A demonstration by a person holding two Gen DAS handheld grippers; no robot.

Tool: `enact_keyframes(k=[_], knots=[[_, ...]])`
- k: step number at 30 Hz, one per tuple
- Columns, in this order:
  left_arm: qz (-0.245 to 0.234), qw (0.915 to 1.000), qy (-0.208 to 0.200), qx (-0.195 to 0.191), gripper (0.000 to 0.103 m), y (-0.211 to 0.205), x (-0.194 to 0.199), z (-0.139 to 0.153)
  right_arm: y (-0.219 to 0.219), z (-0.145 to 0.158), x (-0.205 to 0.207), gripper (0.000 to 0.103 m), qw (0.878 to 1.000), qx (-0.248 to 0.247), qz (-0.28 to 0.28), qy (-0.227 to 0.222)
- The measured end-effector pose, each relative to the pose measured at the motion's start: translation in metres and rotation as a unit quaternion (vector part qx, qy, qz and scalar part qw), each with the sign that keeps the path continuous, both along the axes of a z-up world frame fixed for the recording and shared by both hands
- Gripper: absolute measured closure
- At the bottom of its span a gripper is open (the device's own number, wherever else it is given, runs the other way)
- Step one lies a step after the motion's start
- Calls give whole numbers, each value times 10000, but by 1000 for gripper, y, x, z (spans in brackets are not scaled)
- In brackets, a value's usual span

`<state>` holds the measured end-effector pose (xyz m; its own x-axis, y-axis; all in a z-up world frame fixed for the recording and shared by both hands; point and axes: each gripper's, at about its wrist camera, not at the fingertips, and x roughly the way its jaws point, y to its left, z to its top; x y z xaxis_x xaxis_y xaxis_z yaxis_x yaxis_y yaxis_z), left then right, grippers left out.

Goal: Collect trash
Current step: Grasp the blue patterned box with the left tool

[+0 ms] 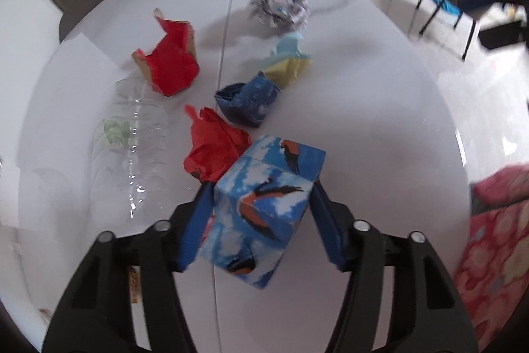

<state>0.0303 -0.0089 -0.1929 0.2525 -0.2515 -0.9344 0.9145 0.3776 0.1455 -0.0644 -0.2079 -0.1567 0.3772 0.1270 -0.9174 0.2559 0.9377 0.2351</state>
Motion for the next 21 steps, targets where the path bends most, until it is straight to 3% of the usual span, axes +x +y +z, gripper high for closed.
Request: enact_keyframes(k=[7,15,21], knots=[[482,9980,18,-401,48,10,3,17,8,3,19,3,9998,-16,179,-66],[1085,9896,8,-944,48,25,-4,53,2,7,51,3,9989,75,313,-328],[1846,9727,212,-1394,48,41,-9,82,-21,-11,112,3,9988,147,136,-456]])
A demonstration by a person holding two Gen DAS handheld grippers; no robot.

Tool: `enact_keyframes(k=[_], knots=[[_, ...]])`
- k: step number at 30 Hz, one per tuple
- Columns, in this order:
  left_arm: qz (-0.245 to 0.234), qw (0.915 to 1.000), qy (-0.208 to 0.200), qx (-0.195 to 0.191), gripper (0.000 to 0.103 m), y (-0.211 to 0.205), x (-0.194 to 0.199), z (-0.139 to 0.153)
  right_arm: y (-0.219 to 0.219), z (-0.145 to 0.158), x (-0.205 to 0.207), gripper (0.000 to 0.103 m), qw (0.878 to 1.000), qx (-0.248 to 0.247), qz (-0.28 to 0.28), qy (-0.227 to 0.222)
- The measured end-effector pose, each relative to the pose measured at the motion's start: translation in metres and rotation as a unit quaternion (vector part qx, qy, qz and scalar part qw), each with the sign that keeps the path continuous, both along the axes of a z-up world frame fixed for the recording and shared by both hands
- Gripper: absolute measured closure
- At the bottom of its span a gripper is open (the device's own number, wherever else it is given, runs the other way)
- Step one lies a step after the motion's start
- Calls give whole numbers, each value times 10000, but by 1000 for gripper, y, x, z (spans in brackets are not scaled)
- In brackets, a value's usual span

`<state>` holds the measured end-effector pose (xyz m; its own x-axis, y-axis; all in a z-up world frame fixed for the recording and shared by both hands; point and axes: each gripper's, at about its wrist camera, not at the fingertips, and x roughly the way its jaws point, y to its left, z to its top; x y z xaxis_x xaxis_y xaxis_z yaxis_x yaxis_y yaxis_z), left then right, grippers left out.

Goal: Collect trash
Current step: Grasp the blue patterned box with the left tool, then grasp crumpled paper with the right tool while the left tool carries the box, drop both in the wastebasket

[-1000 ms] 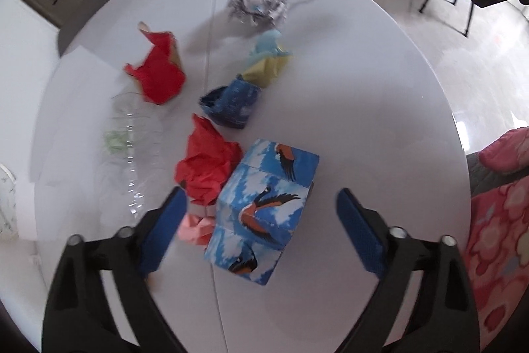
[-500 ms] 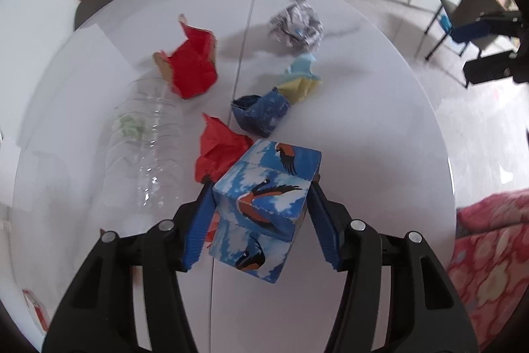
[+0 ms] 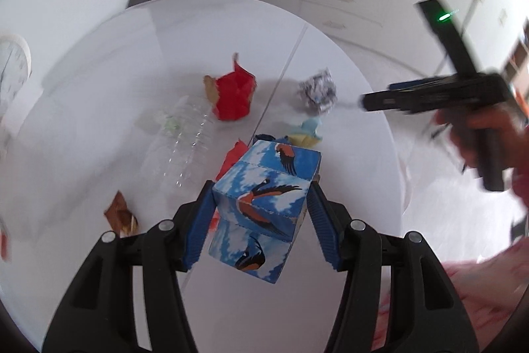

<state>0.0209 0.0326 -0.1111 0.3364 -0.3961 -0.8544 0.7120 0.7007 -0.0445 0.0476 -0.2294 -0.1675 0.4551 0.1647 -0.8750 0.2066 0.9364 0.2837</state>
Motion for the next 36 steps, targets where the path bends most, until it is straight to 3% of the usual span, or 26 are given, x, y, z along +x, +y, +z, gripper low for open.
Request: enact_keyframes(k=[7,10,11,13,17,21,25,27,30,36], knots=[[902,9945,324,-417,48,6,2,8,11,-29,60,5,9997,-211,98,95],[949,9948,184,-319,48,2,-3,11,18,-44,71,31,9983,-381,310,325],[919,9954,111,-238,48,0,-4,11,19,-47,71,48,9978,-406,343,395],[876,9961,13,-111,48,-6,-7,11,17,-47,67,55,9980,-391,305,388],[862,9962,91,-81,48,-13,-11,12,0,-26,40,57,9997,-218,124,81],[637,9979,114,-86,48,-36,-20,12,-27,4,-17,57,9996,-170,-145,-182],[272,9993,193,-159,48,-68,-30,12,-61,7,-80,56,9980,-329,-537,-26],[57,9995,267,-176,48,-88,-36,12,-73,-7,-106,55,9967,-376,-704,173],[-257,9991,312,-137,48,-116,-44,9,-102,-60,-141,55,9910,-176,-1085,763],[-673,9966,461,136,48,-166,-60,-2,-118,-159,-158,52,9795,247,-1299,1520]])
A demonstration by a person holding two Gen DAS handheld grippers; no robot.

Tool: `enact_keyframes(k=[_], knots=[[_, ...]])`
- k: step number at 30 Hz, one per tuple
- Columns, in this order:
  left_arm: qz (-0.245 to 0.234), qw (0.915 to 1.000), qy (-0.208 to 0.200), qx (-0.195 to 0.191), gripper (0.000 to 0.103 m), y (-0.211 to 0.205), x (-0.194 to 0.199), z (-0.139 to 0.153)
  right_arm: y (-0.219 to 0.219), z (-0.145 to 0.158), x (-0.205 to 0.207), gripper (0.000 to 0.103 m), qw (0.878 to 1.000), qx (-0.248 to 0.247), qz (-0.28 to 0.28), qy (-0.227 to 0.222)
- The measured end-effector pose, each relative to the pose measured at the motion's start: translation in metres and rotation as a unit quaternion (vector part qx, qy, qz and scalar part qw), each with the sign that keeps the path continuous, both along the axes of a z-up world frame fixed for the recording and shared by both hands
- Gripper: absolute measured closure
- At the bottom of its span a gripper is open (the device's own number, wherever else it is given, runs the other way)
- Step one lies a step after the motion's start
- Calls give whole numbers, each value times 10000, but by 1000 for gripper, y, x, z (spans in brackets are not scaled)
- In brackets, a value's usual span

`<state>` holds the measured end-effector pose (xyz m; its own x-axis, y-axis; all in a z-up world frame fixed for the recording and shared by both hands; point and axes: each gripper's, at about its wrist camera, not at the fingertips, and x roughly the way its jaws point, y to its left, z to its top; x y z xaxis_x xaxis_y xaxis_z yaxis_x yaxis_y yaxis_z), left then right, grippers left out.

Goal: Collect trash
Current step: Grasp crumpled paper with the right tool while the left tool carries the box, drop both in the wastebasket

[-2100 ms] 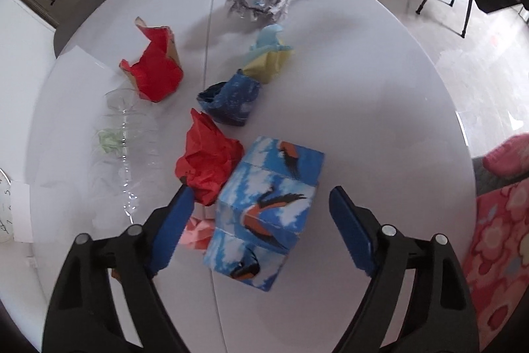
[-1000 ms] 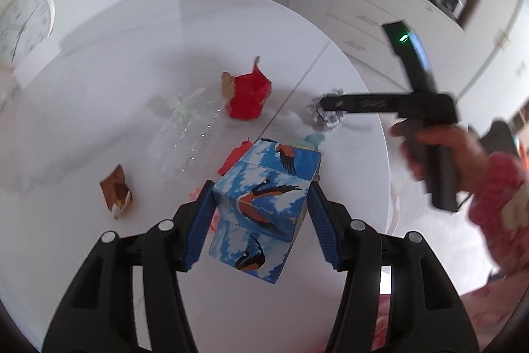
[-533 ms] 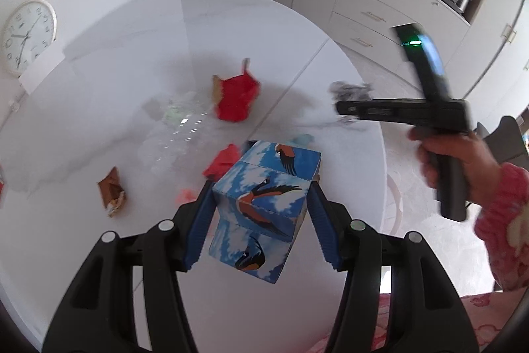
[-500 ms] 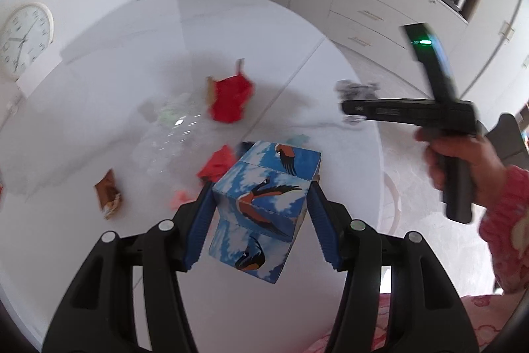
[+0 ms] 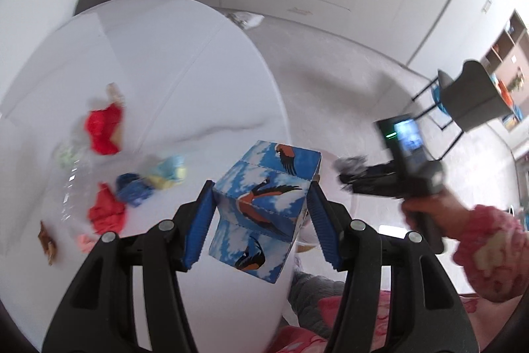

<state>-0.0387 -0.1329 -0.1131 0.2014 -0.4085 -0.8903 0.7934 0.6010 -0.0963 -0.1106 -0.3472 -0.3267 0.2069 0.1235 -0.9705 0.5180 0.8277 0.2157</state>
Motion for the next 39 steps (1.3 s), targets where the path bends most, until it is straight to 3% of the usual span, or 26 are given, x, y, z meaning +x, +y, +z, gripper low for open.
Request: enact_keyframes(k=[1,3,5,11,17,22,27,28,30,33,39], knots=[[-60,10000,27,53,48,-9,-3,-2,-2,-15,-1,50,9999,71,-20,92],[-165,9998,75,129,48,-23,-9,-6,-5,-36,-3,37,9994,223,-78,248],[-256,9994,93,197,48,-36,-15,-9,-8,-41,-7,30,9991,271,-161,279],[-564,9980,89,288,48,-77,-31,-18,-29,-4,-39,12,9991,-98,-406,25],[-909,9951,114,377,48,-115,-49,-33,-53,47,-77,9,9963,-535,-612,-264],[-963,9922,346,711,48,-146,-55,-71,-67,77,-102,6,9925,-625,-925,-501],[-997,9869,511,1160,46,-170,-54,-114,-72,81,-110,6,9913,-566,-1054,-556],[-1010,9856,561,1233,43,-173,-55,-121,-73,81,-111,6,9914,-569,-1039,-551],[-1000,9833,612,1393,29,-179,-56,-135,-72,81,-112,6,9920,-583,-987,-528],[-1001,9798,642,1609,24,-183,-60,-150,-69,79,-113,6,9927,-596,-931,-491],[-848,9830,644,1494,21,-172,-60,-135,-67,80,-112,6,9930,-610,-888,-494]])
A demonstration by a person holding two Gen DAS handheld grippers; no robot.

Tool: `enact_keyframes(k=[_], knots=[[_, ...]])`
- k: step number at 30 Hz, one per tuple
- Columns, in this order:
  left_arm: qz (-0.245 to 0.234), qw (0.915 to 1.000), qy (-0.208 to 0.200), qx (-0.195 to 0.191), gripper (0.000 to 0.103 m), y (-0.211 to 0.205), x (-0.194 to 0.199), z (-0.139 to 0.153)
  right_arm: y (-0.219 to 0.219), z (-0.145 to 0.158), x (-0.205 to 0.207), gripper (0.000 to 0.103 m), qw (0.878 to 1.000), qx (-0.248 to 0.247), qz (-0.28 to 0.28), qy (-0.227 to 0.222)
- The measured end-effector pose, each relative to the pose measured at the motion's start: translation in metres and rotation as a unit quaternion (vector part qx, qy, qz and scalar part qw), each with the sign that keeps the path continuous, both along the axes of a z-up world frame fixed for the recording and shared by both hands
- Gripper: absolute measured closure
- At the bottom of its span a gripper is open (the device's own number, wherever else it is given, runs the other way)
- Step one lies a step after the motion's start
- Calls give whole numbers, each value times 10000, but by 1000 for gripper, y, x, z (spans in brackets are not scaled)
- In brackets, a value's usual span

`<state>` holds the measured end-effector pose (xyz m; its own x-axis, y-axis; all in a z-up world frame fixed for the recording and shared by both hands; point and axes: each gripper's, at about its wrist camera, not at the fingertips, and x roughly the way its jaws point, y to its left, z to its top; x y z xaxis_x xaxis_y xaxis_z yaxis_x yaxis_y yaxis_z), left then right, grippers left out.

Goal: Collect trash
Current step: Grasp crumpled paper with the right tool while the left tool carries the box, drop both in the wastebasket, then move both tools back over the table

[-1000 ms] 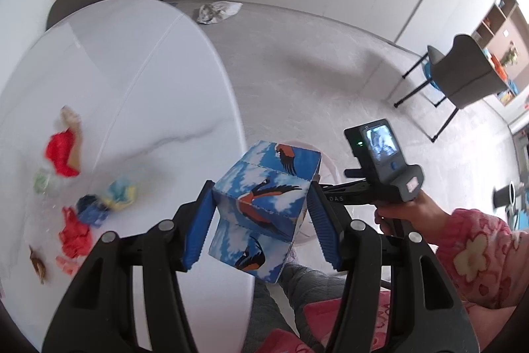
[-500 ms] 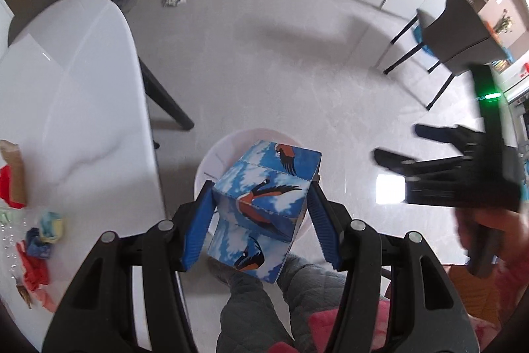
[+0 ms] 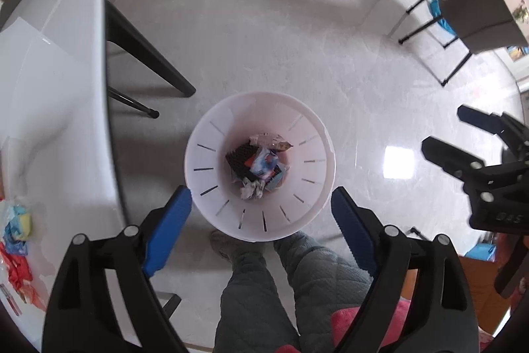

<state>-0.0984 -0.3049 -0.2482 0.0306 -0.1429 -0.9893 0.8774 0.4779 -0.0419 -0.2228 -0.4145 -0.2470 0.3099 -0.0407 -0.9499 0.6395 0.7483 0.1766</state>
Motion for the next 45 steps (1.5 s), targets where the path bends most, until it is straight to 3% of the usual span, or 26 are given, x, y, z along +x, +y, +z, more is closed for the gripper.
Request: enact_keyframes(k=[4,6,8,12,17,22,28,31,33,39,43,45], knots=[[240,9983,-291,-452,20,20,10,45,5,15,5,6,9998,-116,126,-137],[371,9955,-546,-675,12,35,14,72,11,30,12,6,9991,-182,245,-301],[519,9916,-771,-896,11,51,17,97,17,46,21,6,9980,-226,377,-452],[962,9829,-1120,-1098,8,91,30,137,40,83,46,3,9917,-459,840,-858],[1714,9688,-1375,-1149,8,147,53,163,74,114,83,3,9784,-671,1558,-1178],[2454,9514,-1541,-1041,8,207,80,164,119,124,124,3,9612,-718,2325,-1300],[3298,9261,-1591,-911,8,277,104,156,174,114,171,3,9357,-314,3252,-1330],[3545,9179,-1579,-830,8,301,110,153,205,101,199,3,9166,-298,3775,-1279],[3660,9135,-1578,-810,8,319,106,150,227,91,221,4,8976,-397,4196,-1287],[4034,8992,-1501,-788,8,352,106,138,269,51,267,22,8617,-540,4951,-970],[4327,8883,-1304,-816,8,369,109,129,284,34,285,26,8412,-611,5313,-804],[4474,8821,-1209,-851,8,376,111,123,290,27,289,40,8338,-684,5438,-659]])
